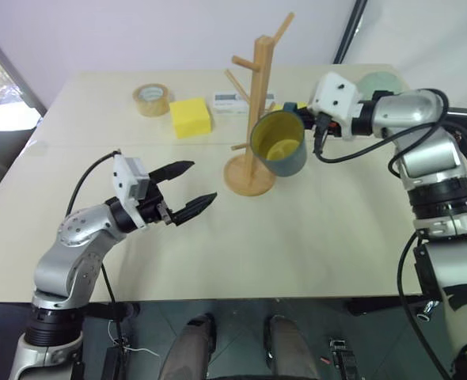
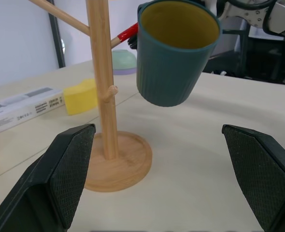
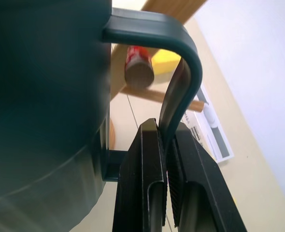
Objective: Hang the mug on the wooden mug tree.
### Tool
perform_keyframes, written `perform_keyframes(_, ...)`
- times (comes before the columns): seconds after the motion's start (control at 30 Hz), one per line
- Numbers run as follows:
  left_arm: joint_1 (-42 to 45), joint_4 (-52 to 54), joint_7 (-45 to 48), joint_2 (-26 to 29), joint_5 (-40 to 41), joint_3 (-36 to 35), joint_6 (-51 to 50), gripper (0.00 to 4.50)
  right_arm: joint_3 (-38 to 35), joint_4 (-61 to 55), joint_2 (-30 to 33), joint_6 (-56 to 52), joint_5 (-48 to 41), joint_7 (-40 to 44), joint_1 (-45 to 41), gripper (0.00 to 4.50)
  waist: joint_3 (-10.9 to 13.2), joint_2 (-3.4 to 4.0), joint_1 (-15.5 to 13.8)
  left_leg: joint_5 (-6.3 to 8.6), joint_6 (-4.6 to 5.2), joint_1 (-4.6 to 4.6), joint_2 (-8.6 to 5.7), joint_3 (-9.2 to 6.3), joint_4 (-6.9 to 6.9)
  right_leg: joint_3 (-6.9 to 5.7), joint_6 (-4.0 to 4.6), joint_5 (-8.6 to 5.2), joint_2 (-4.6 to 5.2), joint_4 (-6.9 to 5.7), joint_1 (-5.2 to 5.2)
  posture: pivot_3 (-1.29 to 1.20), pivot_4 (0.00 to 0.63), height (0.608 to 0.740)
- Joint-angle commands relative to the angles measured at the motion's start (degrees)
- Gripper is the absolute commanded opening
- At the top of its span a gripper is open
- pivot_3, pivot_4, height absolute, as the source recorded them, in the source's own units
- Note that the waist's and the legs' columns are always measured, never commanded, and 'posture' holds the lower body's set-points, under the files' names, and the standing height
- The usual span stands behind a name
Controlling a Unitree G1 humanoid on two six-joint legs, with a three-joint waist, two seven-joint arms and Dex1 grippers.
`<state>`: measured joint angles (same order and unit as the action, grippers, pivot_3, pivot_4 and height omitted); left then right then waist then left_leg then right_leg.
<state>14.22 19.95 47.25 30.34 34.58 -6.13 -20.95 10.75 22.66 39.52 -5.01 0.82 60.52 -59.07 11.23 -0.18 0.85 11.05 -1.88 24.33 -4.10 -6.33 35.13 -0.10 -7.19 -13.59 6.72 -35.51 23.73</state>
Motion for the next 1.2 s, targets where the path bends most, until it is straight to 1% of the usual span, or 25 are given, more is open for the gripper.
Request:
perform_keyframes(0.03,0.6,1.9,-0.1,0.1,1.1,-0.9,0.3,4.50,-1.2,-0.7,-0.5,0.5,-0.5,0.3,-2.2,0.05,0.0,0.00,0.0,0.00,0.00,0.00,0.00,0.01,0.00,0.00,0.00,0.00,0.00,-0.01,0.02,0.00,0.150,0.740)
perform_keyframes(0.07,0.5,2.0,-0.1,0.1,1.1,-0.9,0.3,4.50,-1.3,-0.7,-0.5,0.6,-0.5,0.3,-2.2,0.05,0.0,0.00,0.0,0.00,0.00,0.00,0.00,0.00,0.00,0.01,0.00,0.00,0.00,-0.02,0.02,0.00,0.150,0.740)
perform_keyframes(0.17,0.4,2.0,-0.3,0.0,1.1,-0.9,0.3,4.50,-1.8,-0.7,-0.6,0.8,0.0,-0.9,-2.4,1.00,0.0,0.00,0.0,0.00,0.00,0.00,0.00,0.00,0.00,0.01,0.00,0.00,-0.02,-0.03,0.02,0.00,0.150,0.740)
perform_keyframes(0.27,0.4,2.1,-0.4,-0.1,1.0,-0.8,0.3,4.50,-2.6,-0.8,0.2,1.2,0.1,-1.8,-2.3,2.46,0.0,0.00,0.0,-0.01,-0.01,0.00,0.00,0.00,0.01,0.01,0.00,0.00,-0.02,-0.04,0.02,0.00,0.150,0.740)
perform_keyframes(0.47,0.1,1.4,-0.7,-0.2,0.7,-0.9,0.5,4.50,-8.2,-1.7,2.7,0.0,-3.5,-3.1,0.2,2.46,0.0,0.00,-0.1,-0.01,-0.01,0.00,0.00,0.00,0.01,0.01,0.00,0.00,-0.02,-0.05,0.02,0.00,0.150,0.740)
perform_keyframes(0.57,-0.5,0.5,-1.7,-0.6,0.4,-1.7,0.7,4.50,-12.5,-2.9,4.2,-0.9,-6.1,-4.0,3.7,2.46,0.0,-0.01,-0.3,-0.01,-0.01,0.00,0.00,-0.04,0.02,0.00,0.00,0.00,-0.01,-0.03,-0.04,0.00,0.150,0.740)
perform_keyframes(0.63,-1.0,-1.7,-4.3,-1.9,-0.7,-2.9,1.7,4.50,-17.1,-3.4,3.8,-1.7,-9.4,-6.3,7.3,2.46,0.0,-0.01,-0.2,-0.01,-0.01,-0.01,-0.01,-0.03,0.02,0.01,0.00,0.00,-0.01,0.00,-0.06,0.00,0.150,0.740)
perform_keyframes(0.73,-2.7,-7.1,-10.4,-4.9,-4.4,-5.2,4.8,4.50,-23.4,-5.6,0.8,-2.8,-13.7,-11.5,15.8,2.46,0.0,-0.03,-0.2,-0.01,-0.01,-0.17,0.00,-0.04,0.02,0.01,0.00,0.00,-0.01,-0.01,-0.21,0.00,0.150,0.740)
perform_keyframes(0.8,-3.7,-9.7,-14.0,-6.4,-6.7,-6.3,6.3,4.50,-25.1,-8.0,-1.7,-3.3,-15.0,-14.4,21.4,2.46,0.0,-0.03,0.0,-0.01,0.00,-0.35,0.02,-0.01,-0.01,0.03,0.00,0.00,-0.01,-0.04,-0.32,0.00,0.150,0.740)
perform_keyframes(0.87,-4.9,-10.8,-15.1,-7.3,-7.6,-6.9,7.6,4.50,-25.8,-10.4,-4.9,-3.4,-16.2,-16.8,26.5,2.46,0.0,-0.03,0.1,-0.01,0.00,-0.42,0.05,-0.01,0.00,0.08,0.00,0.00,-0.02,-0.17,-0.29,0.00,0.150,0.740)
perform_keyframes(0.93,-5.4,-13.0,-17.6,-8.1,-9.8,-7.4,9.2,4.50,-25.9,-11.6,-9.0,-2.4,-16.7,-19.6,31.1,2.46,0.0,-0.03,0.0,-0.01,0.00,-0.50,0.06,-0.02,0.01,0.11,0.00,-0.01,-0.02,-0.31,-0.31,0.00,0.150,0.740)
perform_keyframes(1.03,-5.7,-15.7,-19.9,-8.6,-12.1,-7.8,10.8,4.50,-25.1,-12.5,-13.2,-1.5,-16.8,-22.3,35.2,2.46,0.0,-0.03,-0.1,-0.05,-0.06,-0.60,0.05,-0.03,0.10,0.15,0.18,-0.10,0.00,-0.54,-0.32,0.00,0.150,0.740)
perform_keyframes(1.2,-6.5,-17.1,-20.5,-8.1,-12.8,-8.1,11.5,4.50,-24.7,-11.6,-16.0,-1.1,-17.2,-24.1,37.3,2.46,0.0,-0.04,-0.1,-0.08,-0.07,-0.85,0.05,-0.06,0.12,0.19,0.25,-0.08,0.02,-0.54,-0.57,0.00,0.150,0.740)
